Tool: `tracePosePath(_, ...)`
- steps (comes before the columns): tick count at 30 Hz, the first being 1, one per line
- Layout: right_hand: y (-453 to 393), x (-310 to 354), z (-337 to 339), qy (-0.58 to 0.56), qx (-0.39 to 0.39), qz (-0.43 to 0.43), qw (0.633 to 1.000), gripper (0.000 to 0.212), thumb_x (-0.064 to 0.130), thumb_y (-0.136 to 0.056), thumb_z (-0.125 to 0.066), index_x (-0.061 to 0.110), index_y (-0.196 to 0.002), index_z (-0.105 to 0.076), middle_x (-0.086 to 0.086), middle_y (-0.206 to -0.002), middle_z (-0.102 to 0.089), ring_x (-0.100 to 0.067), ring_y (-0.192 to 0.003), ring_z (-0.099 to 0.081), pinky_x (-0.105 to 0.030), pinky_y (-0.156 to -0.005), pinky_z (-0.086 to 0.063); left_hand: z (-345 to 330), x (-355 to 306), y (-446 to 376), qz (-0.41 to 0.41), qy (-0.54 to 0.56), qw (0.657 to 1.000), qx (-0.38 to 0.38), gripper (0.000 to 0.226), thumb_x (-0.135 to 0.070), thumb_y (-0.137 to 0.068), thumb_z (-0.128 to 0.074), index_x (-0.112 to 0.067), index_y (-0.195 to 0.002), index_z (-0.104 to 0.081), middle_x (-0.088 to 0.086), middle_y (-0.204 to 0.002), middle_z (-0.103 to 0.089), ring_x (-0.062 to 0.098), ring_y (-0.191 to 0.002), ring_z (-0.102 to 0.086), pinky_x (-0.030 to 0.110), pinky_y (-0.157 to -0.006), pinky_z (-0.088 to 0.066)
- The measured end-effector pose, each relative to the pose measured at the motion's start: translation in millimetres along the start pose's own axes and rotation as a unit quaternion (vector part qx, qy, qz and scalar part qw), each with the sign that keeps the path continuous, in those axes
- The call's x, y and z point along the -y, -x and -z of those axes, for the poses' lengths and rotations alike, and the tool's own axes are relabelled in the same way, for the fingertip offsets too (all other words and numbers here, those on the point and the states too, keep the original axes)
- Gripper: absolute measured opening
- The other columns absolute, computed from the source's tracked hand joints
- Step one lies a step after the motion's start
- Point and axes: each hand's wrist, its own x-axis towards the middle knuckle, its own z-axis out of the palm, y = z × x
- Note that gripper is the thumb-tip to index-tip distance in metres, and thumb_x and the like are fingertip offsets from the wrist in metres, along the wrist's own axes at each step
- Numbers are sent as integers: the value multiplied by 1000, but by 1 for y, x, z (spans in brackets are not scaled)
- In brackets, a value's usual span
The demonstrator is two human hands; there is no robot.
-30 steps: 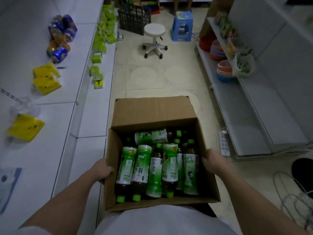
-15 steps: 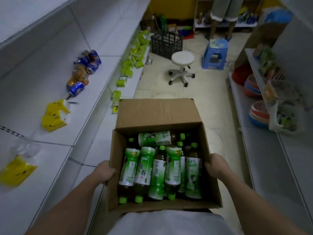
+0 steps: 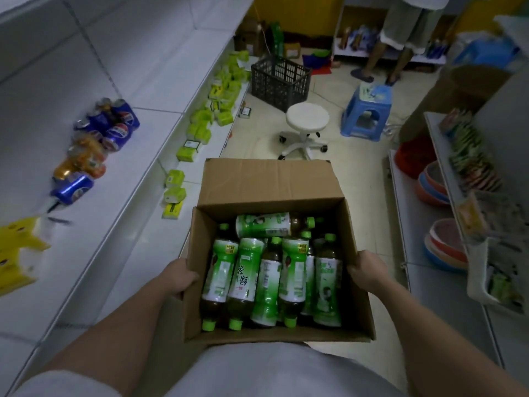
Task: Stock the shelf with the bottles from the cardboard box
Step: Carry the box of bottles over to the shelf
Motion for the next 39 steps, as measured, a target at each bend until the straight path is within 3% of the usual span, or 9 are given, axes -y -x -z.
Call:
tracePosePath(11, -166, 92, 89, -10, 11, -40, 999, 24, 12, -90, -52, -1, -108, -63, -19, -106, -67, -33, -98, -64, -41, -82, -56, 82, -142, -174, -4, -41, 999, 28, 14, -7, -81, -65, 1, -93, -67, 19, -91, -70, 31, -81, -68, 39, -71, -58)
tracePosePath(18, -310, 119, 139, 20, 25, -13, 999, 24, 15, -89, -53, 0, -105, -63, -19, -105, -67, -35, -95, -65, -37, -77, -54, 97, -223, -252, 29, -24, 999, 9, 4, -7, -84, -62, -11, -84, -61, 12, -84, -65, 26, -74, -62, 23, -53, -46)
tracePosePath(25, -487, 171, 240, 72, 34, 102, 992, 25, 16, -88, -50, -1, -103, -60, -23, -109, -65, -38, -99, -63, -33, -73, -48, 107, -333, -325, 81, 40, 993, -75, 7, -3, -84, -62, -5, -89, -66, 17, -86, -68, 21, -60, -59, 20, -47, -44)
tracePosePath(29, -565, 202, 315, 89, 19, 143, 986, 27, 15, -88, -52, -3, -105, -62, -25, -111, -65, -40, -101, -62, -37, -80, -51, 128, -412, -359, 75, 70, 989, -107, 9, -5, -83, -62, 0, -87, -68, 19, -81, -69, 26, -59, -63, 23, -48, -48)
tracePosePath(32, -614, 228, 359, 108, 11, 173, 979, 27, 12, -87, -52, -5, -104, -64, -26, -109, -66, -40, -101, -63, -38, -81, -51, 139, -457, -382, 78, 93, 985, -121, 10, -5, -83, -62, 4, -86, -67, 24, -76, -70, 35, -60, -68, 36, -42, -55)
tracePosePath(35, -658, 252, 386, 122, 14, 191, 974, 29, 13, -86, -52, -4, -107, -62, -25, -112, -65, -40, -103, -62, -41, -85, -53, 142, -485, -410, 95, 108, 982, -120, 12, -6, -85, -62, 2, -92, -65, 18, -73, -68, 30, -57, -66, 29, -35, -52)
tracePosePath(39, -715, 281, 403, 138, 27, 191, 972, 29, 14, -86, -51, -3, -108, -61, -25, -113, -63, -39, -103, -62, -37, -80, -51, 158, -517, -459, 114, 127, 979, -110, 9, -7, -87, -61, -1, -93, -61, 13, -71, -65, 26, -56, -65, 28, -37, -51)
